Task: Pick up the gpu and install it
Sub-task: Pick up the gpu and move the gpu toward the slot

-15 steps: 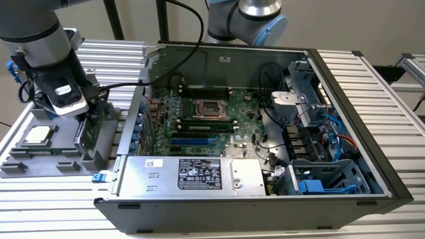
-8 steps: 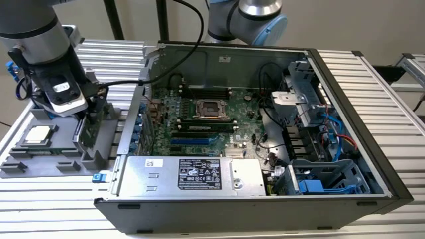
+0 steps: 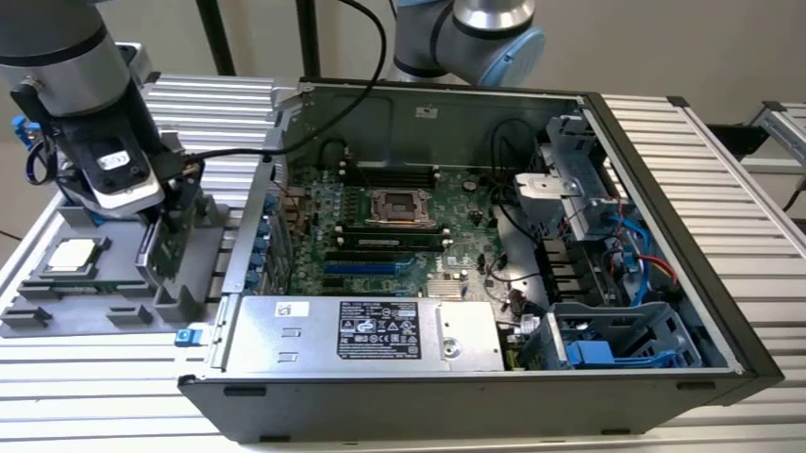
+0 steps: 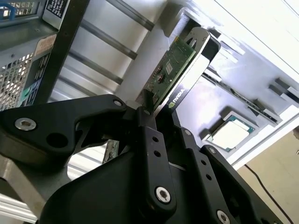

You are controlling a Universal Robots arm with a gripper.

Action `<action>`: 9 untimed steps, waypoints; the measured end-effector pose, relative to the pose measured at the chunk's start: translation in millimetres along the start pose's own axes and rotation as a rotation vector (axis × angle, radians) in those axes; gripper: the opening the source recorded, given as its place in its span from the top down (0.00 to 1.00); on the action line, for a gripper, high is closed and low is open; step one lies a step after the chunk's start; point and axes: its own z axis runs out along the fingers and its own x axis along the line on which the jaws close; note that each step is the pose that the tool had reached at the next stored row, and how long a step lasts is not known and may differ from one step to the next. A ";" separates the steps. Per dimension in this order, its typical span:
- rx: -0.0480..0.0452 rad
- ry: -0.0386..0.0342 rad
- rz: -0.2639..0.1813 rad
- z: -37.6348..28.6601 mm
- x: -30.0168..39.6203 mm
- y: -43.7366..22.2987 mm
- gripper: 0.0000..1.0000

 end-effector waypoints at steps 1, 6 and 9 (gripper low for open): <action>0.0000 0.0000 0.000 -0.7 0.0 0.0 1.00; 0.0000 0.0000 0.000 -4.5 -0.1 0.3 1.00; -0.0001 -0.0001 0.000 -6.5 -0.1 0.4 1.00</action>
